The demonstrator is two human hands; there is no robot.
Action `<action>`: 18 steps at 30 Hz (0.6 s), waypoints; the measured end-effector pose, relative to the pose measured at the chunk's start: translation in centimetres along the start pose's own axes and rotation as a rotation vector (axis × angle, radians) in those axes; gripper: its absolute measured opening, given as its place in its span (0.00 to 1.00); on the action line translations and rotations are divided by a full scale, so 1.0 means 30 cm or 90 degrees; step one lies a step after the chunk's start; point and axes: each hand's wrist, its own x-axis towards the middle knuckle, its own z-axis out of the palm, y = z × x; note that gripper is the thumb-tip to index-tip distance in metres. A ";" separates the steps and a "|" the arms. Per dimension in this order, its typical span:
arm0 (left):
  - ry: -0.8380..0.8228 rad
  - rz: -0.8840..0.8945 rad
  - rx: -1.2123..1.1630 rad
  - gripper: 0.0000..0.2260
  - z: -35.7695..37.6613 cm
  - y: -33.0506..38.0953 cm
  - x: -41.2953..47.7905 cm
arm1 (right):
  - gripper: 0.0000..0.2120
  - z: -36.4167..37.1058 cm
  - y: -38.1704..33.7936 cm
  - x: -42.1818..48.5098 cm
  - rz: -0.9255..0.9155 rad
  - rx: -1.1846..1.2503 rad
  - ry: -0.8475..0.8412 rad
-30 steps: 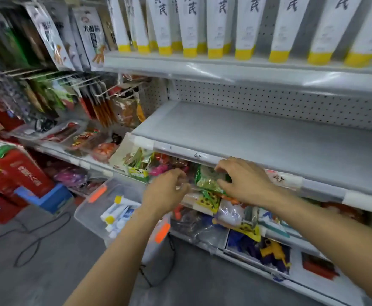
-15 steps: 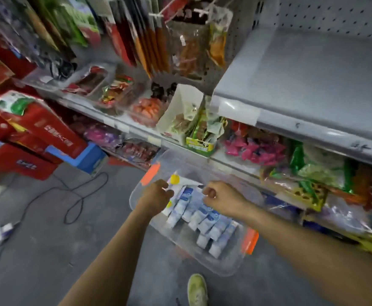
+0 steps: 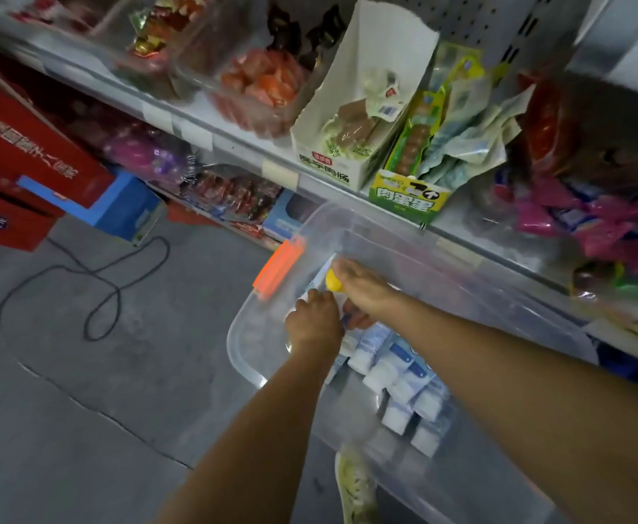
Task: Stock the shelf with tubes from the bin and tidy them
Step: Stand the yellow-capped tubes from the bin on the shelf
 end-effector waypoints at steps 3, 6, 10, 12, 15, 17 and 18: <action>0.049 -0.012 0.106 0.15 0.034 0.016 0.023 | 0.20 0.012 -0.003 0.029 0.024 0.029 -0.005; 0.085 -0.018 0.135 0.13 0.016 0.015 0.010 | 0.21 0.011 0.024 0.018 0.026 0.060 0.054; -0.063 -0.074 -0.129 0.25 -0.015 0.020 -0.032 | 0.09 -0.034 0.087 -0.101 0.128 0.192 0.024; -0.169 -0.162 -0.422 0.23 -0.052 0.026 -0.096 | 0.10 -0.075 0.144 -0.173 0.126 0.181 -0.004; -0.243 -0.245 -0.747 0.09 -0.112 0.064 -0.249 | 0.20 -0.155 0.236 -0.312 0.063 0.215 -0.030; -0.243 -0.244 -0.840 0.00 -0.149 0.111 -0.370 | 0.29 -0.220 0.303 -0.415 0.032 0.259 -0.077; -0.236 -0.230 -0.873 0.03 -0.172 0.144 -0.432 | 0.31 -0.255 0.328 -0.476 0.016 0.275 -0.099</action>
